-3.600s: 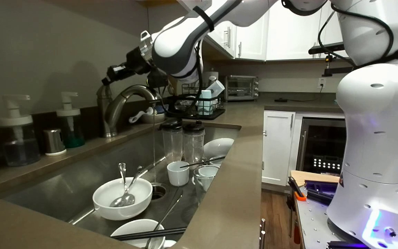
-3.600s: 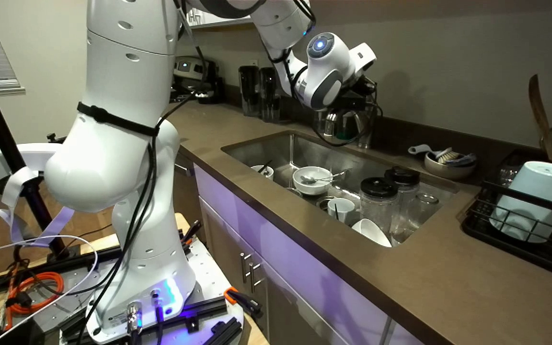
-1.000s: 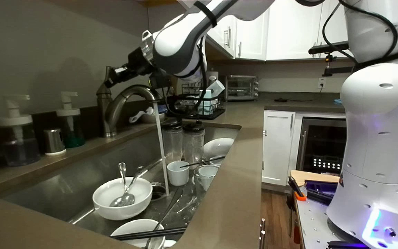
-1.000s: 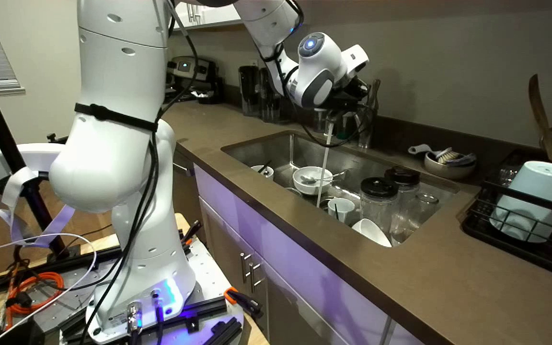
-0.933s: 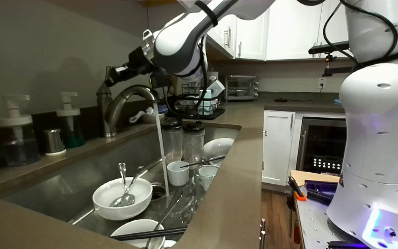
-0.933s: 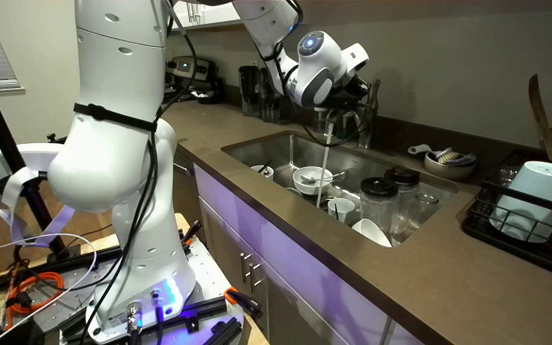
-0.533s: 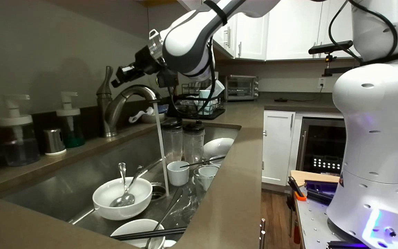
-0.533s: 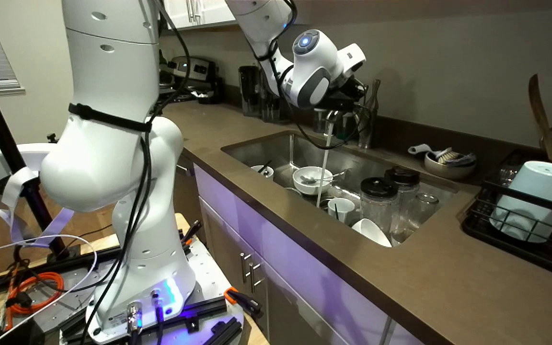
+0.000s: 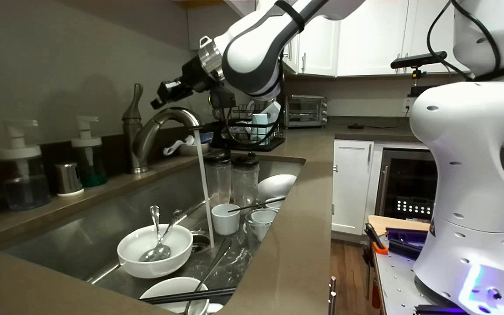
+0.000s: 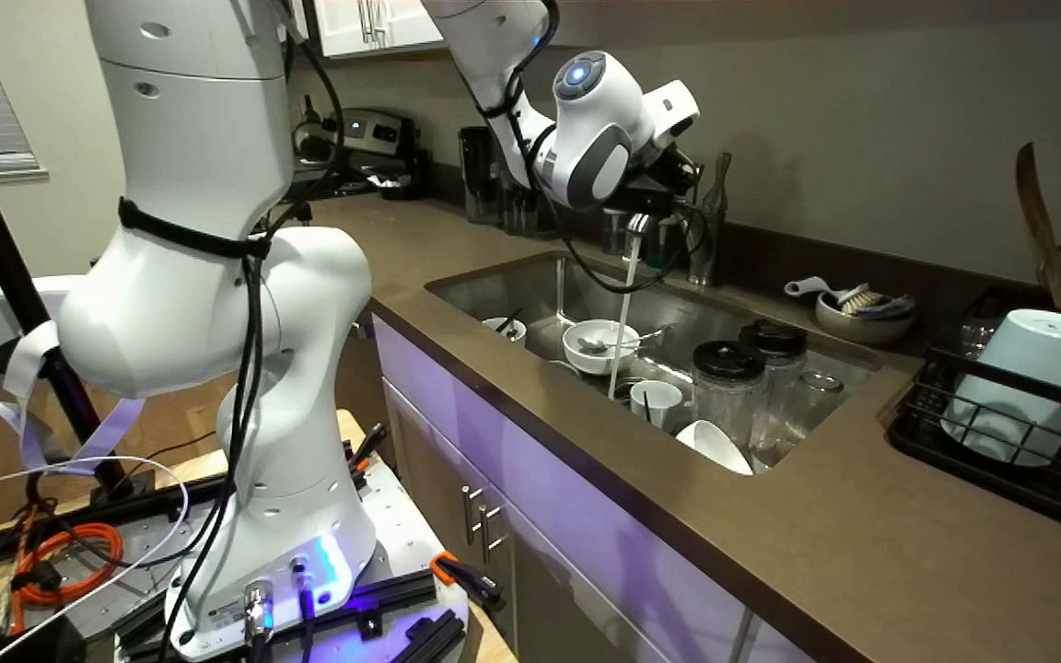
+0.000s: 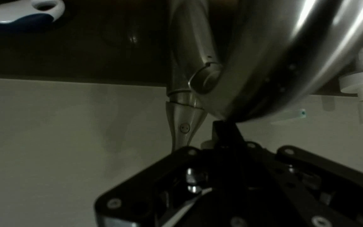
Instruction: Open the faucet
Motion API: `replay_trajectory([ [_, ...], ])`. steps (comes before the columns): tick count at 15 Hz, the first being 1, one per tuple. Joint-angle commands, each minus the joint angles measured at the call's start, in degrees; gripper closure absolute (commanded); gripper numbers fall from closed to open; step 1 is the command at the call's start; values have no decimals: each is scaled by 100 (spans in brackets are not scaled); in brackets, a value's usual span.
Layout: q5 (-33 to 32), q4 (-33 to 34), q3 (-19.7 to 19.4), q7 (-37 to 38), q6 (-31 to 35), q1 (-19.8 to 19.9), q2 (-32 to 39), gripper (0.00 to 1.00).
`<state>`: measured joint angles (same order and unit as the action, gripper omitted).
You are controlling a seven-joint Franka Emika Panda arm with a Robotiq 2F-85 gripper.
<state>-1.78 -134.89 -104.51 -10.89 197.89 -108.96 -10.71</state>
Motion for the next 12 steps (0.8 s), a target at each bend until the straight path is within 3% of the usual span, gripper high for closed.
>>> replay_trajectory([
  [1,-230,-183,1026,286,-1,1211,234,97],
  [9,-141,-742,3543,-147,-6,4005,-234,97],
  [12,-431,-1078,4623,-17,-8,5322,-414,97],
])
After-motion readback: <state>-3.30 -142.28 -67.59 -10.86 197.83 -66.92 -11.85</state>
